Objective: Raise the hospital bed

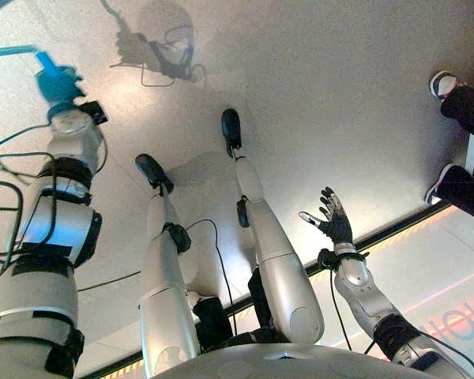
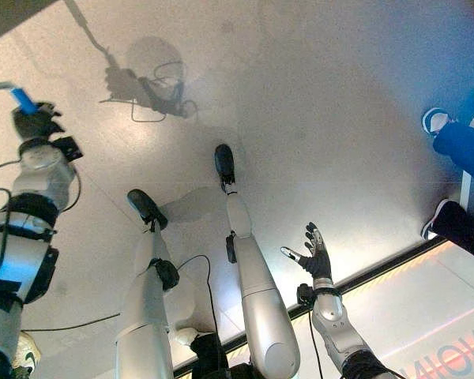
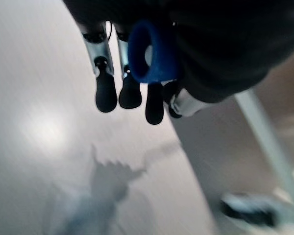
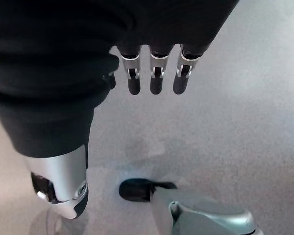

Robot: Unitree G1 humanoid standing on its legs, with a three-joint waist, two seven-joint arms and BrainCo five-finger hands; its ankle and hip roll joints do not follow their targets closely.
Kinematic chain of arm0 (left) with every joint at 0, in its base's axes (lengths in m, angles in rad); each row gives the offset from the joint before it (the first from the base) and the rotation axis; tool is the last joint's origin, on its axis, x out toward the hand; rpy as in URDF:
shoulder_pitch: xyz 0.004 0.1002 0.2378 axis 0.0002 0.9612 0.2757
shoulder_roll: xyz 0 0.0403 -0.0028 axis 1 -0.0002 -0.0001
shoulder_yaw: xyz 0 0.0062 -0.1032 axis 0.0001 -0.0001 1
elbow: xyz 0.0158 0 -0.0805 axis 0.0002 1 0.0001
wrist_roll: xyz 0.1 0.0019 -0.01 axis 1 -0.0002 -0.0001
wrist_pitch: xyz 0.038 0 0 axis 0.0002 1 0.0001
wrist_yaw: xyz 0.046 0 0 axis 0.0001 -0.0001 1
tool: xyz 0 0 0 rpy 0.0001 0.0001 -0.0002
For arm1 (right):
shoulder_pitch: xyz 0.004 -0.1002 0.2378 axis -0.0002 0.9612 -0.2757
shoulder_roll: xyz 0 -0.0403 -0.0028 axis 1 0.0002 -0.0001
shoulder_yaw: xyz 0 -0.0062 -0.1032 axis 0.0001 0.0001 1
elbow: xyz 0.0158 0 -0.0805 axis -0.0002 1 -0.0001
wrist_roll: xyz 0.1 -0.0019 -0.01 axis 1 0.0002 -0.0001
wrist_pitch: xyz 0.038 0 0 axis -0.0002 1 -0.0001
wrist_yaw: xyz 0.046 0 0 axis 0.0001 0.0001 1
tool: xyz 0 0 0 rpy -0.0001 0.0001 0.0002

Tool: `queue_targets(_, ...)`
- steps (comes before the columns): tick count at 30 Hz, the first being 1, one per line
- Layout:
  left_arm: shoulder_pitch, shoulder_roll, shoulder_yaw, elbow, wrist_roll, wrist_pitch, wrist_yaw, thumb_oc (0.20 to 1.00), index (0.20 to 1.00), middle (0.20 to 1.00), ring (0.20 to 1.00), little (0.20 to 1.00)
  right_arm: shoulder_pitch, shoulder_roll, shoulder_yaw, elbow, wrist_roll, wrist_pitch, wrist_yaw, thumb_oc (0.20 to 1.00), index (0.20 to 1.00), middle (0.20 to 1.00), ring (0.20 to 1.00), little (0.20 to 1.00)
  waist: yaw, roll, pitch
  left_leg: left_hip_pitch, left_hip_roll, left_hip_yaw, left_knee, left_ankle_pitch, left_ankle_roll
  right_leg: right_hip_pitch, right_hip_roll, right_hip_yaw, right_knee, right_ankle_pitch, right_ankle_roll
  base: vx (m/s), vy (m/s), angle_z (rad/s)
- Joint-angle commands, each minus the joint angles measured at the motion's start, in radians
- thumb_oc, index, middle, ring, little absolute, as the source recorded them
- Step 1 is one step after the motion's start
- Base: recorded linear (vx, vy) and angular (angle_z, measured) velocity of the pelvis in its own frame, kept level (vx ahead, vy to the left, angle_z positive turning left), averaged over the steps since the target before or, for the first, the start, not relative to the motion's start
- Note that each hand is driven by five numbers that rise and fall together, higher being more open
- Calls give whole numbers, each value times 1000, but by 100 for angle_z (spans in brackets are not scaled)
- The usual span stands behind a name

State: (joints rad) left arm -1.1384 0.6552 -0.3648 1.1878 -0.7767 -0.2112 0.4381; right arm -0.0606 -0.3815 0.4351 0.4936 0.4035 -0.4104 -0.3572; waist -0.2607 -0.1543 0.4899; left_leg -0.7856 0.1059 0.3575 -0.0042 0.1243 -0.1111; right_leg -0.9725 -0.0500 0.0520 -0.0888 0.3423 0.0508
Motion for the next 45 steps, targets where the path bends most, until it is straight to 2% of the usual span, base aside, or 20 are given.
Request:
queue_targets(1, -96, -28, -28, -119, 86, -84, -69, 200, 200, 200, 200, 200, 56, -73, -19, 13, -14, -24, -15, 1000, 1000, 1000, 1000, 1000, -29, 85, 30, 107, 15, -15, -83, -11, 2, 58, 25, -33, 72, -120, 126, 7, -84, -25)
queue_targets(8, -37, -72, -2, -138, 75, -78, -92, 200, 200, 200, 200, 200, 37, -63, -31, 98, -8, -5, -6, 1000, 1000, 1000, 1000, 1000, -29, 122, 30, 189, 14, -21, -83, -7, -6, 143, 29, -45, 86, -138, 114, -22, -65, -9)
queue_targets(23, -32, -96, 1, -113, 66, -74, -114, 200, 200, 200, 200, 200, 41, -68, -28, 146, 6, 2, 20, 1000, 1000, 1000, 1000, 1000, -3, 146, 30, 262, 3, -65, -83, -1, -2, 235, 17, -83, 93, -155, 99, -31, -23, 5)
queue_targets(26, -43, -101, -2, -110, 58, -76, -117, 492, 492, 492, 492, 492, 40, -67, -27, 149, 8, 2, 21, 1000, 1000, 1000, 1000, 1000, 0, 144, 30, 258, 1, -68, -83, 1, -1, 238, 13, -89, 87, -152, 99, -19, 21, 6)
queue_targets(27, -43, -101, -2, -108, 57, -75, -117, 900, 900, 900, 900, 900, 41, -66, -26, 147, 8, 1, 21, 1000, 1000, 1000, 1000, 1000, 1, 143, 30, 258, 0, -70, -83, 1, 0, 239, 12, -90, 86, -151, 98, -17, 17, 4)
queue_targets(28, -44, -102, -2, -106, 57, -75, -117, 1000, 1000, 1000, 1000, 1000, 41, -67, -26, 145, 6, 1, 20, 1000, 1000, 1000, 1000, 1000, 3, 141, 30, 258, -1, -73, -83, 0, 0, 241, 12, -91, 83, -149, 99, -14, 18, 3)
queue_targets(45, -48, -120, -11, -80, 65, -74, -122, 1000, 1000, 1000, 1000, 1000, 26, -62, -11, 169, 13, 5, 26, 1000, 1000, 1000, 1000, 1000, 22, 117, 29, 259, -14, -111, -83, 6, 9, 273, -5, -116, 58, -133, 96, -10, 13, 3)
